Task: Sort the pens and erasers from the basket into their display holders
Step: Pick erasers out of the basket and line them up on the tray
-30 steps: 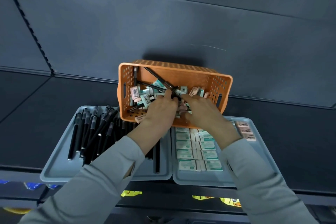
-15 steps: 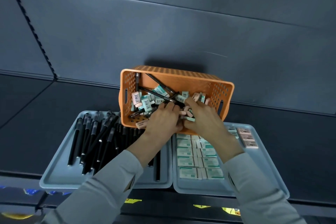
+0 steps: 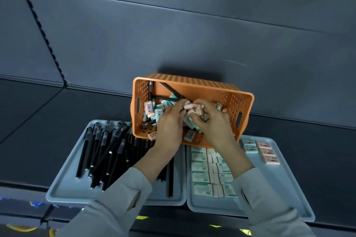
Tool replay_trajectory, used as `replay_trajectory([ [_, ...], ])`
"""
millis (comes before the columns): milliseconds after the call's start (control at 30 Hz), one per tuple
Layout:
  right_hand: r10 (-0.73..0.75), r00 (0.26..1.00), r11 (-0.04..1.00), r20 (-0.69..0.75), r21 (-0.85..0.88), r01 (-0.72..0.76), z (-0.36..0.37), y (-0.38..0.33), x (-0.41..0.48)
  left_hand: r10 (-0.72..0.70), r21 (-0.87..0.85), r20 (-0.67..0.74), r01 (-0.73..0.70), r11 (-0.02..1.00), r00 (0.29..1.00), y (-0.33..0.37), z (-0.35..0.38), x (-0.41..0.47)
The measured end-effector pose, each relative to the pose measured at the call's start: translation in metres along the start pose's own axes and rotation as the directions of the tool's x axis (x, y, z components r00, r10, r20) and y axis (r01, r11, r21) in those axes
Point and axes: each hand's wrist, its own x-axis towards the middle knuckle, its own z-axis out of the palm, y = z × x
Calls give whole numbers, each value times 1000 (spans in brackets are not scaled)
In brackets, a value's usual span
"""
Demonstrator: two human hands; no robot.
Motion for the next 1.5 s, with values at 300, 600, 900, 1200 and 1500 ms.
replay_trajectory([
  [300, -101, 994, 995, 30, 23, 100, 9, -35, 5, -541, -749, 632, 616, -243, 555, 36, -20, 27],
  [600, 64, 997, 944, -33, 326, -49, -10, -24, 1, -567, -712, 681, 598, -368, 463, 31, -26, 26],
  [900, -25, 998, 964, 51, 265, 10, -5, -16, -1, -577, -726, 654, 621, -295, 489, 29, -26, 24],
  [1200, 199, 970, 889, 137, 391, -237, -10, -37, 5, -680, -748, 550, 648, -143, 485, 27, -27, 27],
  [1500, 342, 938, 835, 55, 441, -330, -36, -19, -15, -592, -671, 559, 736, 88, 580, 24, -41, 5],
])
